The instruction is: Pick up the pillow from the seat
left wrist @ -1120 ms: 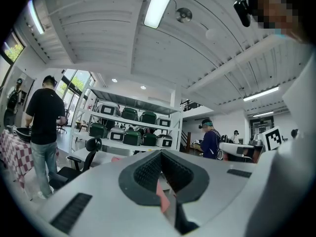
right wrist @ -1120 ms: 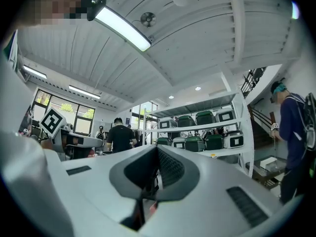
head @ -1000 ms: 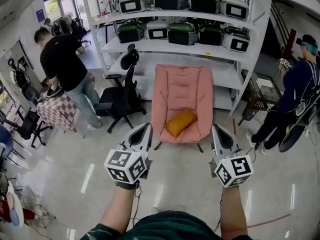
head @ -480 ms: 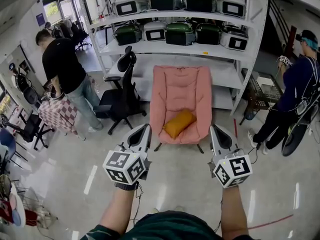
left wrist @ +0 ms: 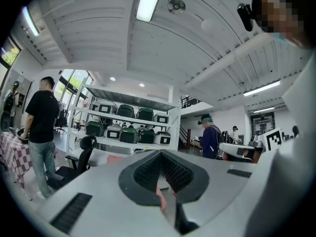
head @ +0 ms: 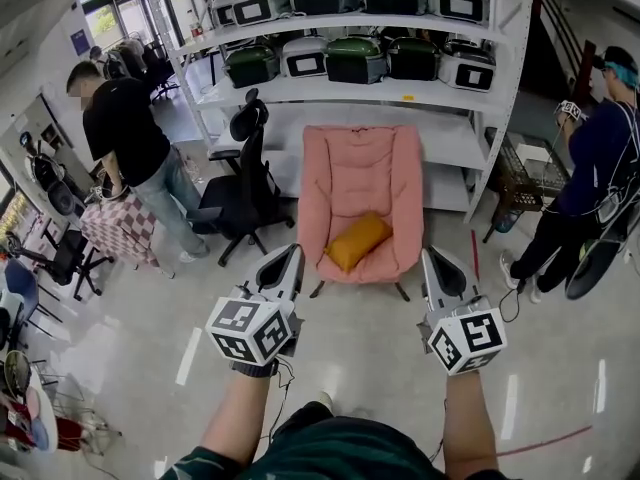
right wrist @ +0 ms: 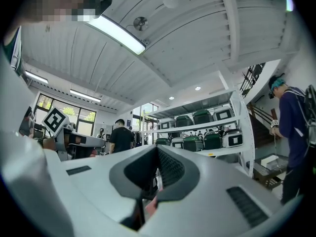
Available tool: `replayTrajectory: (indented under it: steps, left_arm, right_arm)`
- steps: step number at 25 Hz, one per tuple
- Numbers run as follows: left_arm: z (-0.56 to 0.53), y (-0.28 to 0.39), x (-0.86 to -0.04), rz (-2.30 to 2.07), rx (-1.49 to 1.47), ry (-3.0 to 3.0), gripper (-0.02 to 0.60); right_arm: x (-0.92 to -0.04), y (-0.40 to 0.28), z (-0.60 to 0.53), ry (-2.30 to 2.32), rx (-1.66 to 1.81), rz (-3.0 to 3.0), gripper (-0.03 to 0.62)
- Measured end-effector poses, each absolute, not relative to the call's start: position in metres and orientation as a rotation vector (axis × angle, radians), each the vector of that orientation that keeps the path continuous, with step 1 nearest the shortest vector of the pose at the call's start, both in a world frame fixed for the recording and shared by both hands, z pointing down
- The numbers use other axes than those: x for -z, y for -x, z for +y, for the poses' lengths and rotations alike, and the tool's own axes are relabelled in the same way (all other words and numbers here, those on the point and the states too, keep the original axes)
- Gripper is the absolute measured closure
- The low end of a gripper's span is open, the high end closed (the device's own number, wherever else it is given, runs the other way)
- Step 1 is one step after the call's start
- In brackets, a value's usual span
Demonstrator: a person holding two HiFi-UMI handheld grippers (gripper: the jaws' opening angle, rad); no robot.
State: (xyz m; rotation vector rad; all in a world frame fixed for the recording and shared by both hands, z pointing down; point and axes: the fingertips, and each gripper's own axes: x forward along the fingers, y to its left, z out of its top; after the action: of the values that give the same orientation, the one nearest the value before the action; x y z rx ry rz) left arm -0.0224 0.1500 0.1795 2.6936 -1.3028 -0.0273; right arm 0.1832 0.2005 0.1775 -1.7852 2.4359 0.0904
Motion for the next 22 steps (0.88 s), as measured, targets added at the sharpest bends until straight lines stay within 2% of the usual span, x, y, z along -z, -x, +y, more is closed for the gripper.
replayTrajectory:
  steps: [10, 22]
  left_arm:
    - [0.111, 0.022, -0.196, -1.298, 0.019, -2.681, 0.581]
    - [-0.006, 0.032, -0.225, -1.268, -0.006, -2.691, 0.581]
  right_arm:
    - [-0.196, -0.179, 0.163, 1.797, -0.058, 2.469, 0.591]
    - [-0.225, -0.15, 0.053, 1.824, 0.009, 2.54, 0.591]
